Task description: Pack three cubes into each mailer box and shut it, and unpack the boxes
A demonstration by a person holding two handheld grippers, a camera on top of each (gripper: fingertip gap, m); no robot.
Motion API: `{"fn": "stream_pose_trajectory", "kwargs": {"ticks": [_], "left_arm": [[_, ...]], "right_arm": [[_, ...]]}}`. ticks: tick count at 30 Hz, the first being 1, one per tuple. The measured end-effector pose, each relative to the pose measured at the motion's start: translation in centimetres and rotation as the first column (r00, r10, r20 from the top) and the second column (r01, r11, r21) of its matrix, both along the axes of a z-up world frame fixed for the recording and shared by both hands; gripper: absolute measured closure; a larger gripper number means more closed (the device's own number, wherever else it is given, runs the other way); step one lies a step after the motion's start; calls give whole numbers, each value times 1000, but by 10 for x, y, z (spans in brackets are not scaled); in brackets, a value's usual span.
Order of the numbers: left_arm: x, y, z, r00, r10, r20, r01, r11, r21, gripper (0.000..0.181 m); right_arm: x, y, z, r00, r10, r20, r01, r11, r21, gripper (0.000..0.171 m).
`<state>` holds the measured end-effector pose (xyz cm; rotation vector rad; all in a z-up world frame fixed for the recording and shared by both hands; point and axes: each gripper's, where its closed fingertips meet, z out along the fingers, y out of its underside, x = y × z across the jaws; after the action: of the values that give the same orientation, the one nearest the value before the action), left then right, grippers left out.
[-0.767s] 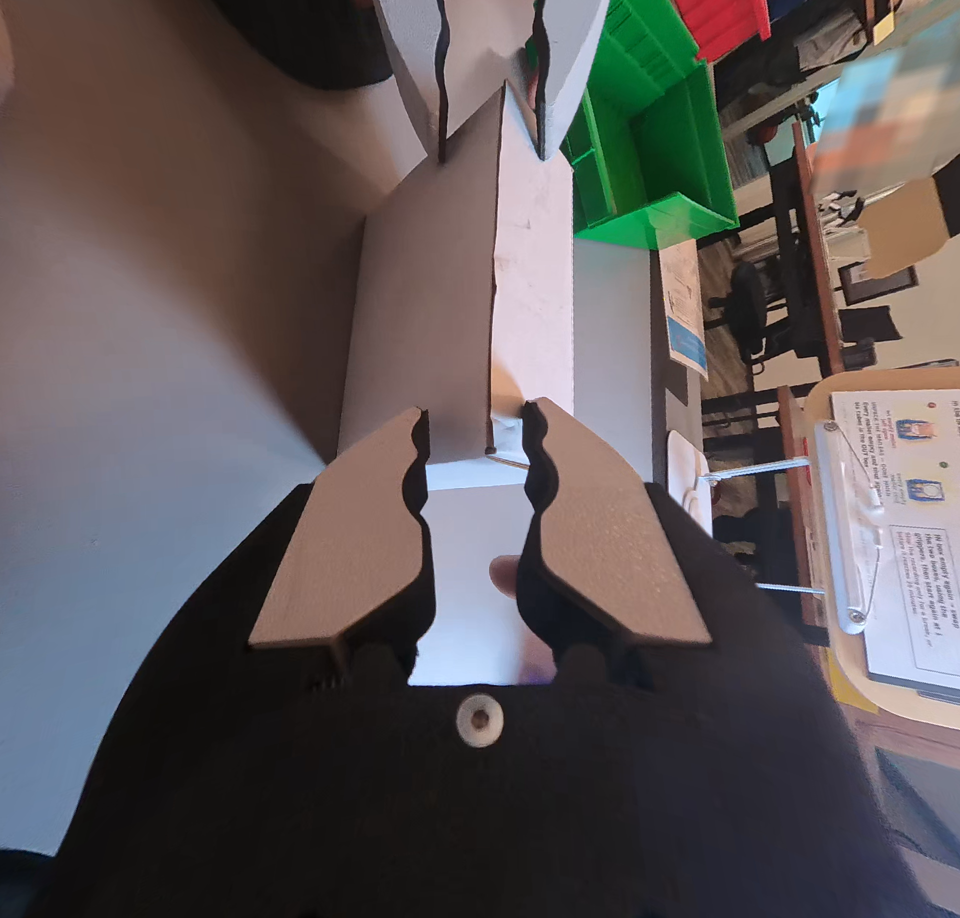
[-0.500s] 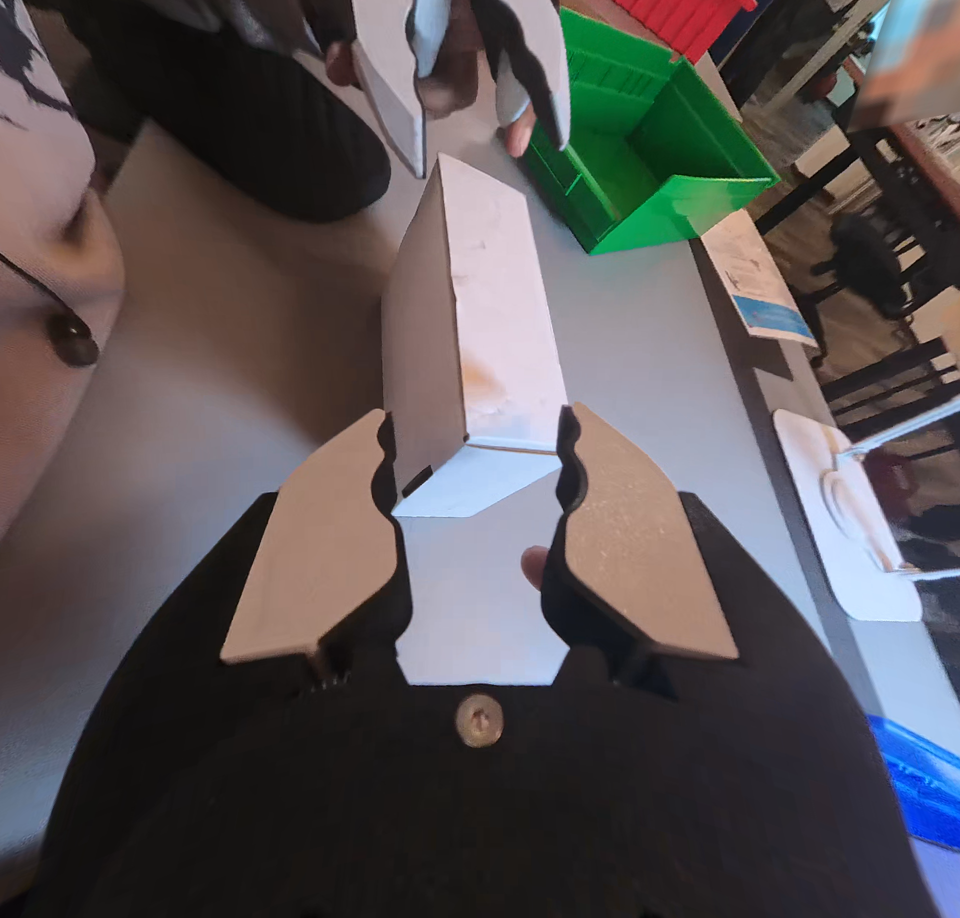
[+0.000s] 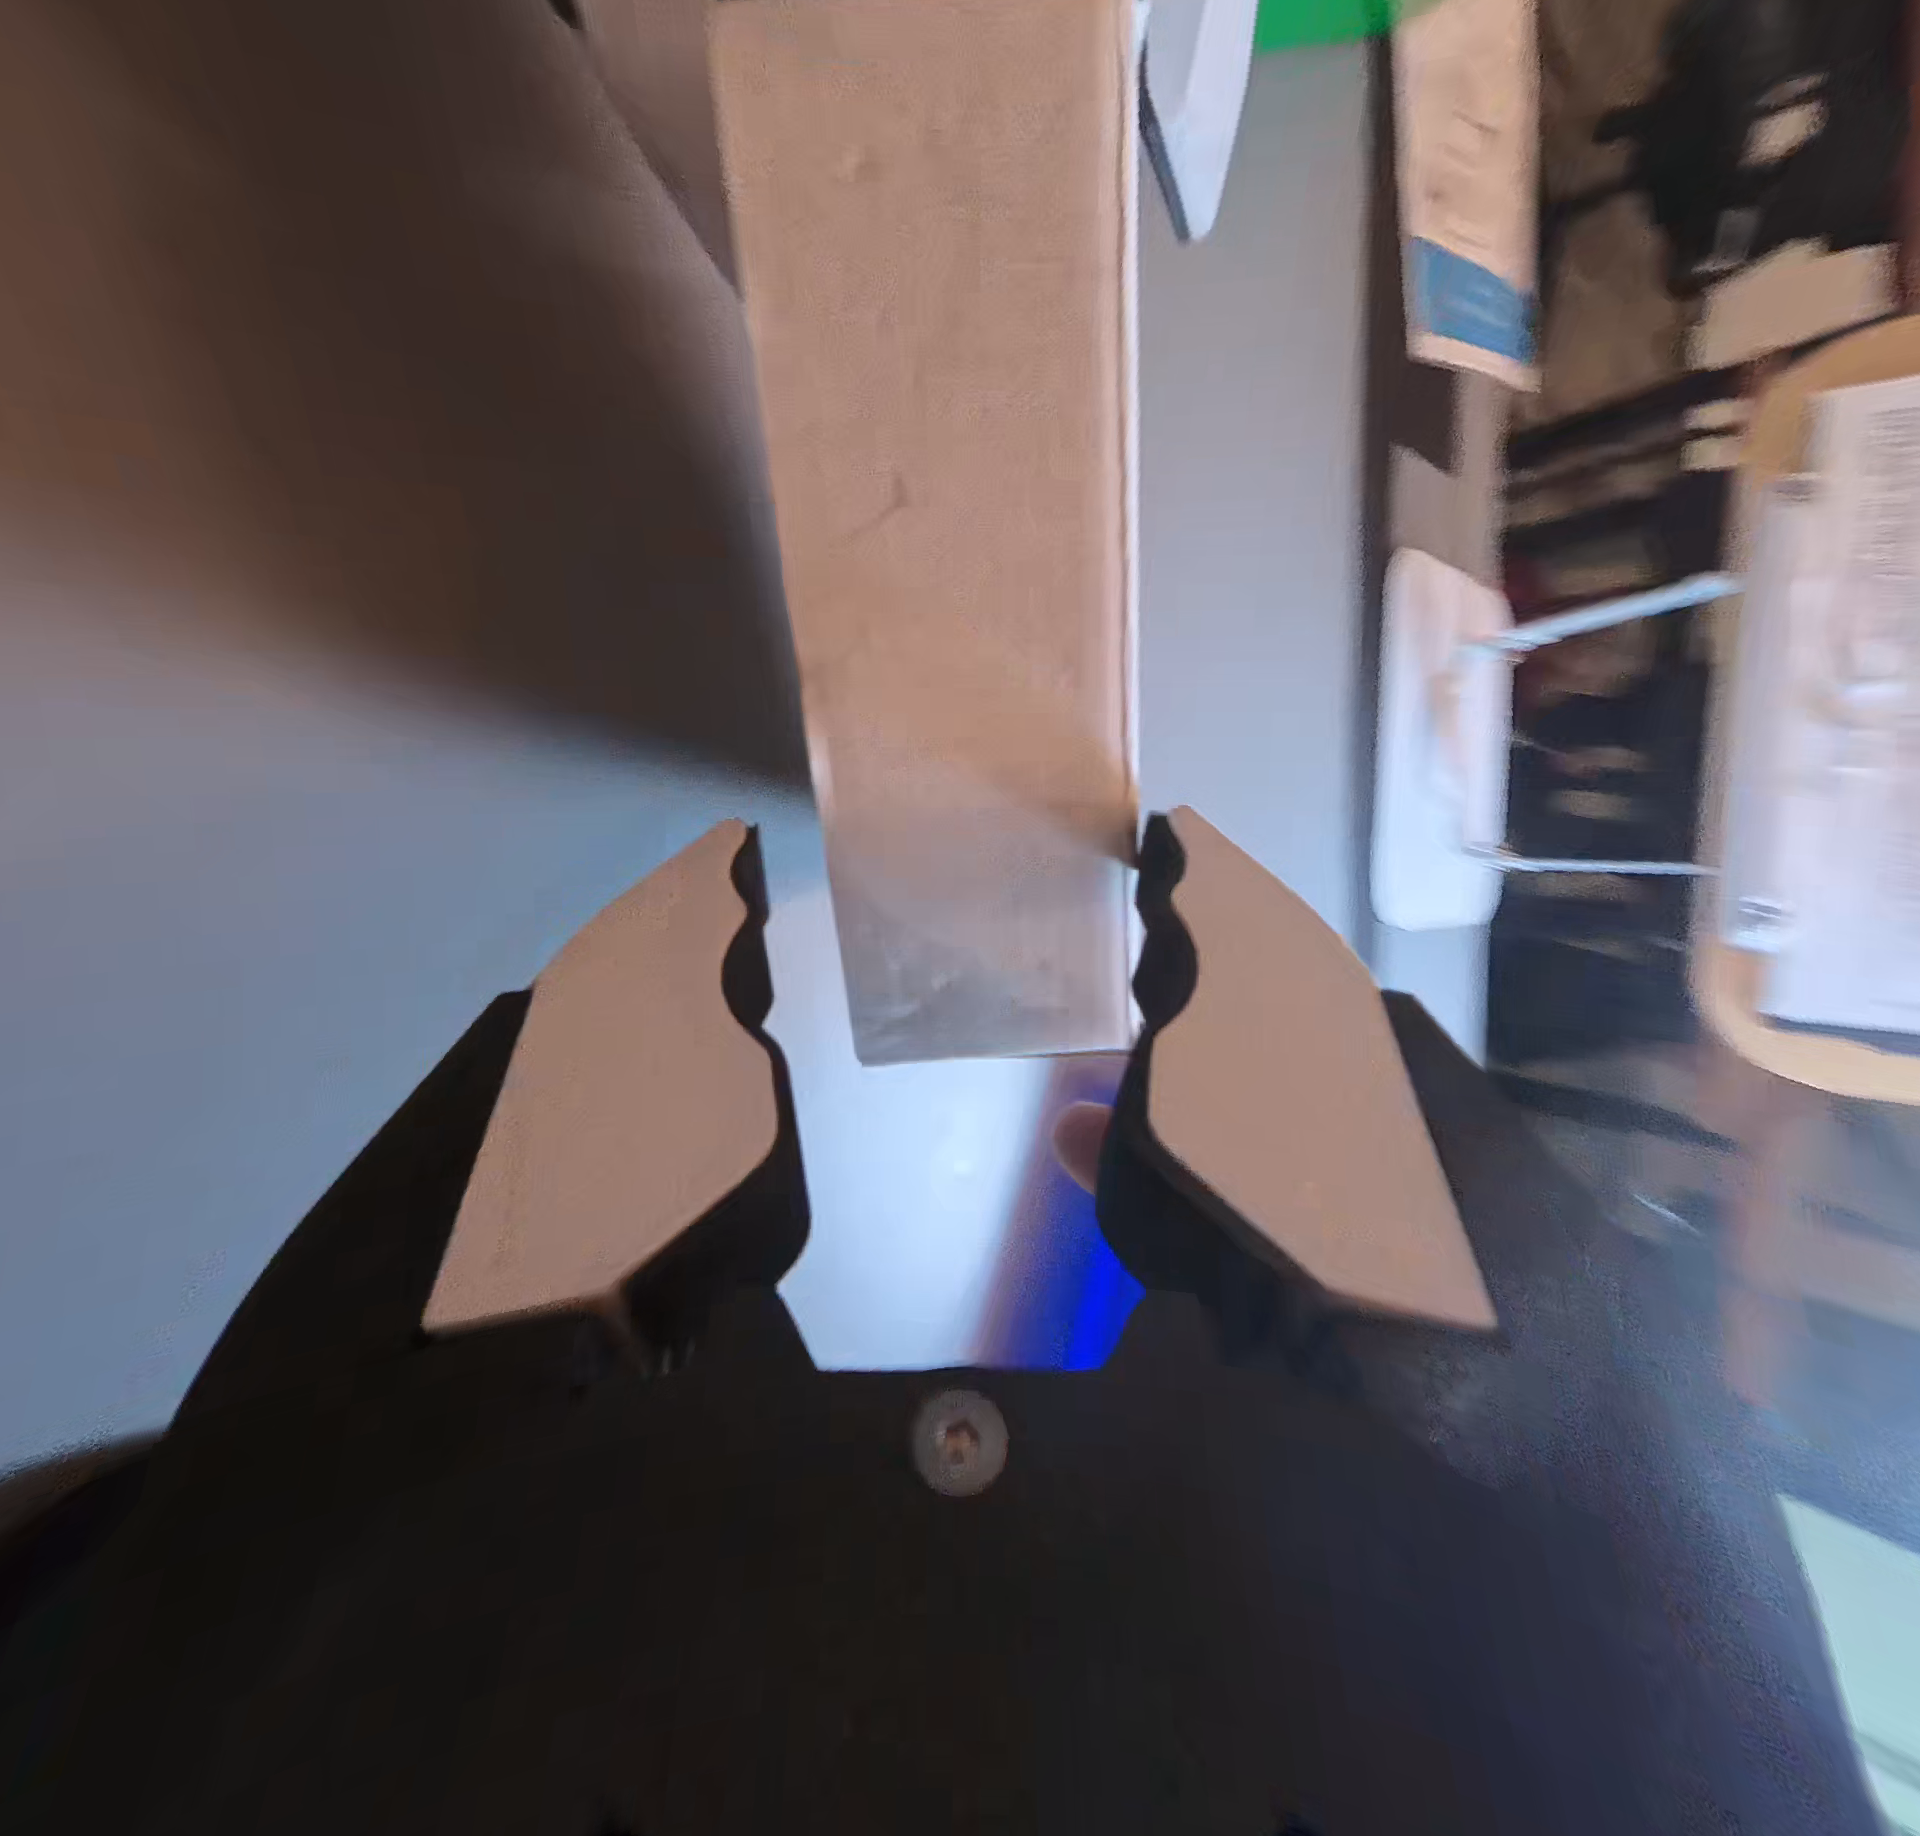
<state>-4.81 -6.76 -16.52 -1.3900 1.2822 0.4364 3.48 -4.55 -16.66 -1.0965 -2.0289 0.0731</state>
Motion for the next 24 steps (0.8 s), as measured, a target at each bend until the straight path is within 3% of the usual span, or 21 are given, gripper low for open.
{"fn": "stream_pose_trajectory", "kwargs": {"ticks": [1,6,8,10,13,18,22,24], "left_arm": [[6,0,5,1000,-10,-24,12,998,57,114],[16,2,22,991,-27,-133,55,975,213,114],[10,9,32,1000,-3,2,2,981,194,109],[-3,13,35,984,35,177,-46,997,55,105],[-26,14,39,905,86,416,-39,992,-121,99],[-49,9,36,781,157,605,-2,968,-250,111],[-59,8,39,737,184,651,-17,967,-255,113],[-61,6,39,731,184,657,-21,969,-248,114]], "right_arm": [[-2,5,4,1000,-22,-22,24,996,91,107],[-6,20,18,994,-37,-107,76,921,383,113],[-3,25,24,990,-61,-124,103,925,365,113],[9,46,35,985,-120,-120,160,897,412,113],[42,106,64,944,-286,-162,329,823,464,113],[114,249,98,795,-567,-215,569,573,590,113],[149,341,64,676,-726,-125,614,462,640,113],[153,367,34,652,-757,-53,607,478,635,113]]}}
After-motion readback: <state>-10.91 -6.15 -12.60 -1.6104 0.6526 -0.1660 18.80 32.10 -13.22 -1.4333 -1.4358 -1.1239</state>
